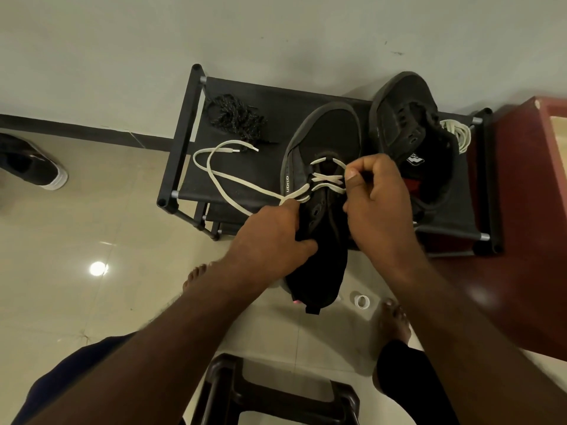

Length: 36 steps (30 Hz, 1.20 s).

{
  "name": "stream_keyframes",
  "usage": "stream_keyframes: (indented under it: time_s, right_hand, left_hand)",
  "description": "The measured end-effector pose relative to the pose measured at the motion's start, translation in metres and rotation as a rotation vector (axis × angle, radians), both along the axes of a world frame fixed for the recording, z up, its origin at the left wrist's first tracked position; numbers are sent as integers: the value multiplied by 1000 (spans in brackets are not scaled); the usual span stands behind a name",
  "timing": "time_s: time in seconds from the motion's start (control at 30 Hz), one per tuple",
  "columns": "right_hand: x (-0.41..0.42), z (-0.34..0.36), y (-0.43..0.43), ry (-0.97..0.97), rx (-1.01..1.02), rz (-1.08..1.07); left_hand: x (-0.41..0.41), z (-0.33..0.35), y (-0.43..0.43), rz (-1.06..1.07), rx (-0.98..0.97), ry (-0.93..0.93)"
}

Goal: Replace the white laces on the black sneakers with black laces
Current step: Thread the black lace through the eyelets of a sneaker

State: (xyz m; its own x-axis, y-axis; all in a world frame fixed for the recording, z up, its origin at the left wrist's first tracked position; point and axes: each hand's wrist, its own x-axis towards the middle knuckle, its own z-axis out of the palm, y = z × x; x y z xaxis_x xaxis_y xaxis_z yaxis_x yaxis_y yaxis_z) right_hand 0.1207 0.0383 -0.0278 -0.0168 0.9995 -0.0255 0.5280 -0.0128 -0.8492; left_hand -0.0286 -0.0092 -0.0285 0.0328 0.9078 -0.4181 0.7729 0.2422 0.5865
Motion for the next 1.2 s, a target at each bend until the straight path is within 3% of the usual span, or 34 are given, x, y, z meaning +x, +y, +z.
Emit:
stream_keyframes:
  time_s: [0.17,0.4,0.7,0.87,0.97,1.1,1.2]
  right_hand:
    - [-4,3,-3,-171,48,131]
    - [-5,7,-3,-317,59,156]
    - [3,13,7,128,43,-90]
    - [0,9,2,-192,109,191]
    - [-2,5,-1,-310,85,217]
    - [-2,8,3,-255,103,176]
    - [-2,9,4,-102,153,106]
  left_hand:
    - [1,0,1,-5,0,8]
    - [1,0,1,-16,-18,4]
    - [-2,0,2,13,-23,-65]
    - [-1,-3,2,5,-10,-42]
    - [0,-3,3,0,1,-27]
    - [-1,-3,3,0,-6,-41]
    - [-2,-3,3,7,-12,-62]
